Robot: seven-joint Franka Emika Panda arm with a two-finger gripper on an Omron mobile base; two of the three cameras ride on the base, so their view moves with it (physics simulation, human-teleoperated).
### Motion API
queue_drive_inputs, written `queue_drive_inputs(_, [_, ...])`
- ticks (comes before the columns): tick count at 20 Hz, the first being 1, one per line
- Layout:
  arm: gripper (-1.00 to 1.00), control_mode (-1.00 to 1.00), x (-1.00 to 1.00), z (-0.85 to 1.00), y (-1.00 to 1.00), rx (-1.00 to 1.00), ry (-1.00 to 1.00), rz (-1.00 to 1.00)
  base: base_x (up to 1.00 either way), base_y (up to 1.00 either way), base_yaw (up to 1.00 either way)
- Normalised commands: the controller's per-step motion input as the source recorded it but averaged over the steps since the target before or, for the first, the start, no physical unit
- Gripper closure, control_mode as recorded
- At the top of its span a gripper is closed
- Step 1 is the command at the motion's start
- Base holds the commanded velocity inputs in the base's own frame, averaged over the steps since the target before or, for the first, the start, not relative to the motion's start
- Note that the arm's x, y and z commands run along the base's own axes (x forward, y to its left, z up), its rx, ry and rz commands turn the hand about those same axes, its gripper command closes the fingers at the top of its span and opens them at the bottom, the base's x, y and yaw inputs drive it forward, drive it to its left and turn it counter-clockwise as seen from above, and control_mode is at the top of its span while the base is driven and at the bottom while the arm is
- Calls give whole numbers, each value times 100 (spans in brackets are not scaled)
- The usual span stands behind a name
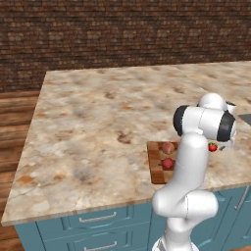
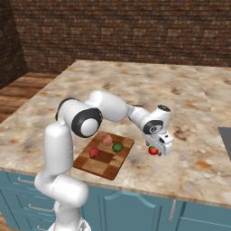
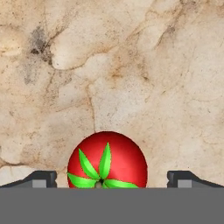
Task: Place the avocado, onion, tomato, and bell pepper on the cutting board.
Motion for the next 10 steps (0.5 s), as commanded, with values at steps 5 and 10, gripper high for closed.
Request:
queue_drive_inputs(5, [100, -100, 0, -2, 10, 0, 0, -3, 0, 0, 0])
queue_drive_inputs(10, [100, -100, -6, 4, 0, 0, 0, -1, 0, 0, 0])
